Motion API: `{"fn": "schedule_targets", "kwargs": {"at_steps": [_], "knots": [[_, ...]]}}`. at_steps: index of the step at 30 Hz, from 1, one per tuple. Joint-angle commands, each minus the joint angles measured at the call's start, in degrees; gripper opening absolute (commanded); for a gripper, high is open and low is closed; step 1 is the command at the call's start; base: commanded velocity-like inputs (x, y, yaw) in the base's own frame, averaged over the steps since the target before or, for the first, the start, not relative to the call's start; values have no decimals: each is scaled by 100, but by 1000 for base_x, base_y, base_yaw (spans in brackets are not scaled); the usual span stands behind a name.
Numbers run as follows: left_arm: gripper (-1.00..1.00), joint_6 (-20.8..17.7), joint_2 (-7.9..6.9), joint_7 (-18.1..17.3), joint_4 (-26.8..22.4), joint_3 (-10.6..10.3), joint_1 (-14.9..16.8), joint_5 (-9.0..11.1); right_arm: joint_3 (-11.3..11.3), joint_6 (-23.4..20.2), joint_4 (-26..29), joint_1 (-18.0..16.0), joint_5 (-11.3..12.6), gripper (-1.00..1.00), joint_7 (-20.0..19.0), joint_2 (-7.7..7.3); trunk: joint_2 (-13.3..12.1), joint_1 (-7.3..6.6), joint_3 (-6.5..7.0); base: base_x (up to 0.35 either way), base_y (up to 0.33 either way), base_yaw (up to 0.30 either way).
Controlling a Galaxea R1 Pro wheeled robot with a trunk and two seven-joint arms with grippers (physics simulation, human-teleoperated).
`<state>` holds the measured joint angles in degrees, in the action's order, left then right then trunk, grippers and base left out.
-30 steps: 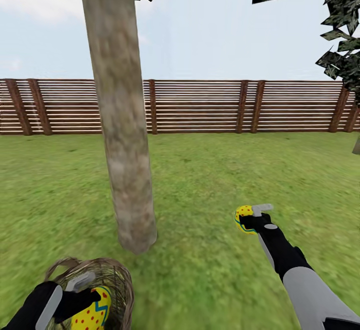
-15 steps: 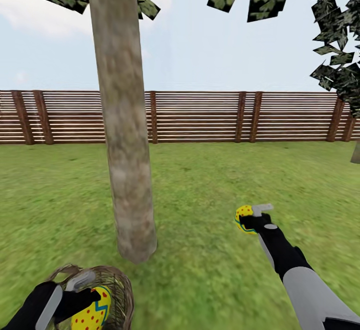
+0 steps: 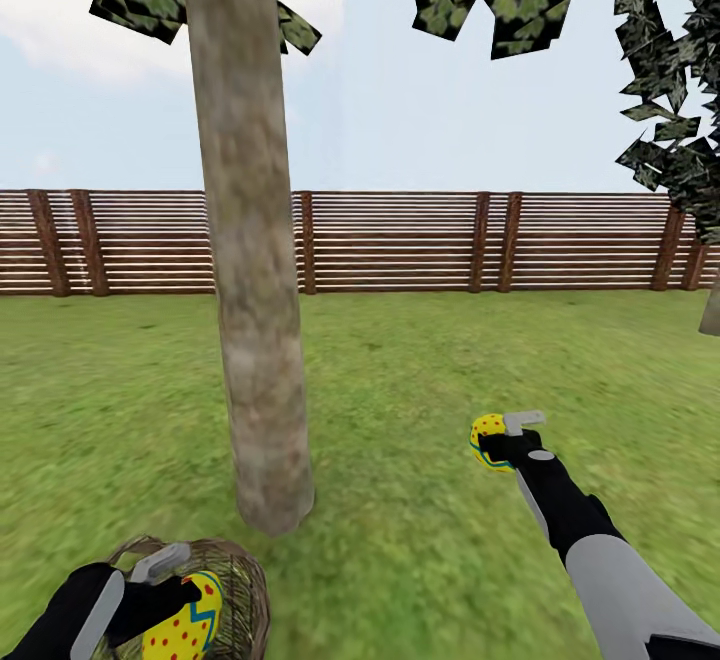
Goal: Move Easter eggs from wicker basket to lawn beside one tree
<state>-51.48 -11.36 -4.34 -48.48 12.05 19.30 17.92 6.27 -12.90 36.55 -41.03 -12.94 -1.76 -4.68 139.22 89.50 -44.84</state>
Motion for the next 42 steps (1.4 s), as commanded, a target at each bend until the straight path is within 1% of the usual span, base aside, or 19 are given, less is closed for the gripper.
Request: {"fn": "schedule_targets", "kwargs": {"at_steps": [1, 7, 10, 14, 41, 42], "knots": [[-100, -34, 2, -55, -1, 16, 3, -33, 14, -30, 10, -2, -54, -100, -17, 3, -38, -24, 12, 0, 0, 0], [-100, -30, 17, -67, 5, 8, 3, -34, 14, -34, -7, -2, -57, -100, -17, 3, -279, -156, 119, -229, -115, 0], [-100, -22, 78, -60, 5, 7, 3, -41, 14, -33, -7, -2, -59, -100, -17, 4, -399, -221, 173, -236, -186, 0], [-100, -18, 103, -50, 5, 7, 3, -43, 14, -31, -8, -2, -58, -100, -17, 10, -560, -309, 245, -187, -186, 0], [-100, -20, 99, -50, 5, 7, 3, -52, 13, -36, -18, -2, -59, -100, -17, 11, -1643, -902, 730, -3, -9, 0], [-100, -19, 99, -50, 5, 7, 3, -52, -16, -93, -62, -2, -72, -100, -27, 11, -1683, -924, 748, 0, 0, 0]]}}
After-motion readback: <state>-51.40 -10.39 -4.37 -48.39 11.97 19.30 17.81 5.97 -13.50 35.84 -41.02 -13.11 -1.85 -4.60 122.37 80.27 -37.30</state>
